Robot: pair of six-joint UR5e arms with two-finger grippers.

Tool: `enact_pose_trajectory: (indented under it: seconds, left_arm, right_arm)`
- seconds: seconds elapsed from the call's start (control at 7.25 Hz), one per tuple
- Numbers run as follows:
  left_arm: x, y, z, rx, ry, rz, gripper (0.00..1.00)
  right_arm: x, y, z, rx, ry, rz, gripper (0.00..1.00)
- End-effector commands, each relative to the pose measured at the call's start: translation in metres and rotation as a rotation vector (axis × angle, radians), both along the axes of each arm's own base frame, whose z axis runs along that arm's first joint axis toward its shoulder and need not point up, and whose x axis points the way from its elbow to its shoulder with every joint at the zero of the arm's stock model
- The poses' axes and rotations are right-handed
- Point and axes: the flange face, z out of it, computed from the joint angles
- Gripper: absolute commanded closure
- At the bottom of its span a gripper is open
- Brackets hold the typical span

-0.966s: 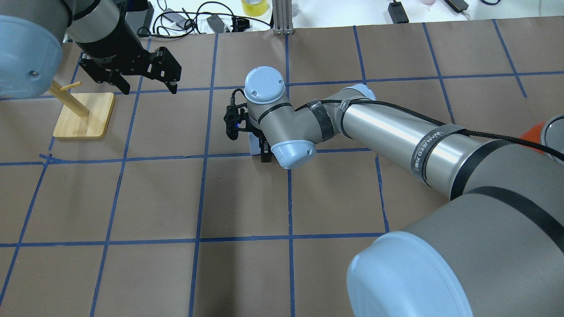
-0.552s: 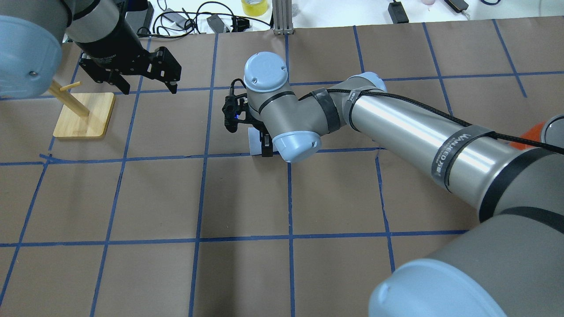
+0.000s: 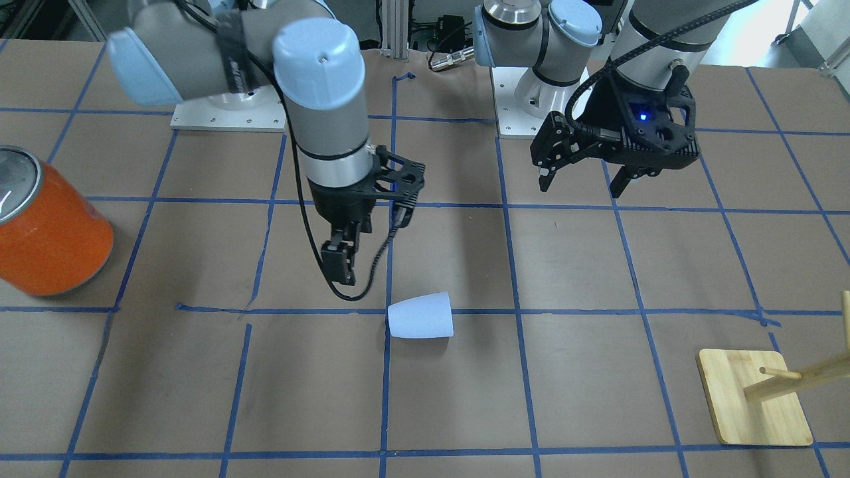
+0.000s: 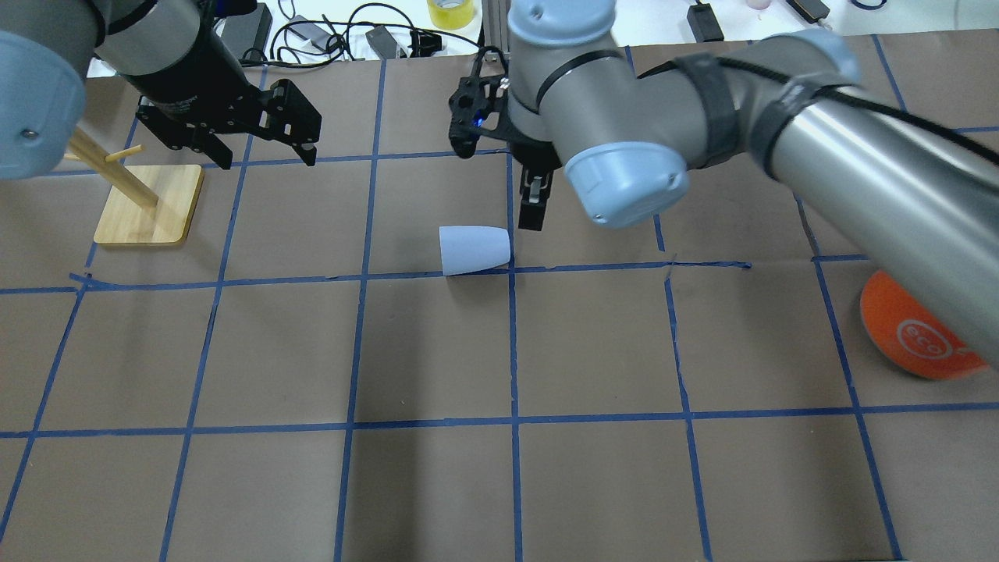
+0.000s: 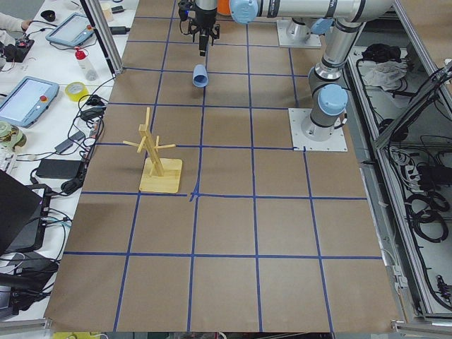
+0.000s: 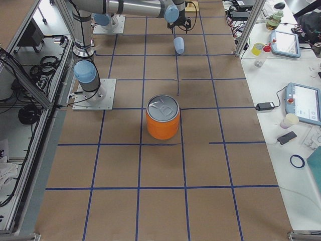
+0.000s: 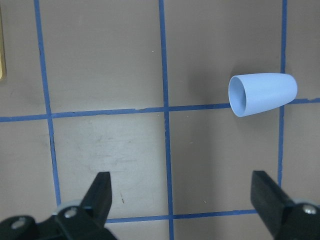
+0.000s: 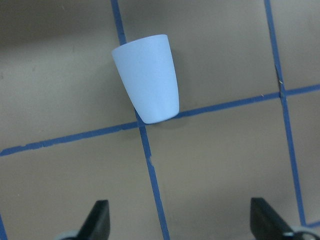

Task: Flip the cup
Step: 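Raise the right gripper back toward its start while the left arm reaches out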

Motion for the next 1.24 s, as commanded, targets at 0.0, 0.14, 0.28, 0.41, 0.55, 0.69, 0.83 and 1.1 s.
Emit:
enact_pose_trajectory:
  seconds: [0.0, 0.14, 0.28, 0.41, 0.55, 0.69, 0.83, 1.1]
  left_arm:
    - [0.001, -0.009, -0.002, 0.027, 0.216, 0.033, 0.0]
    - [0.02, -0.021, -0.011, 0.035, 0.319, 0.071, 0.0]
    - [0.03, -0.029, -0.017, 0.039, 0.398, 0.093, 0.0]
    - [0.029, -0.034, -0.037, 0.078, 0.434, 0.105, 0.0]
    - [0.027, -0.039, -0.079, 0.113, 0.469, 0.112, 0.0]
    - [0.023, -0.043, -0.125, 0.106, 0.526, 0.109, 0.0]
    - [0.023, -0.045, -0.164, 0.088, 0.533, 0.105, 0.0]
    - [0.019, -0.057, -0.194, 0.067, 0.545, 0.092, 0.0]
  right_arm:
    - [-0.107, 0.016, 0.074, -0.008, -0.014, -0.254, 0.0]
    - [-0.141, 0.028, 0.089, 0.028, -0.017, -0.377, 0.0]
    - [-0.154, 0.04, 0.1, 0.052, -0.036, -0.548, 0.0]
    - [-0.153, 0.046, 0.104, 0.06, -0.069, -0.757, 0.0]
    - [-0.154, 0.047, 0.107, 0.062, -0.105, -0.987, 0.0]
    - [-0.154, 0.054, 0.111, 0.077, -0.11, -1.138, 0.0]
    - [-0.157, 0.061, 0.111, 0.09, -0.089, -1.263, 0.0]
    - [-0.153, 0.064, 0.113, 0.1, -0.136, -1.462, 0.0]
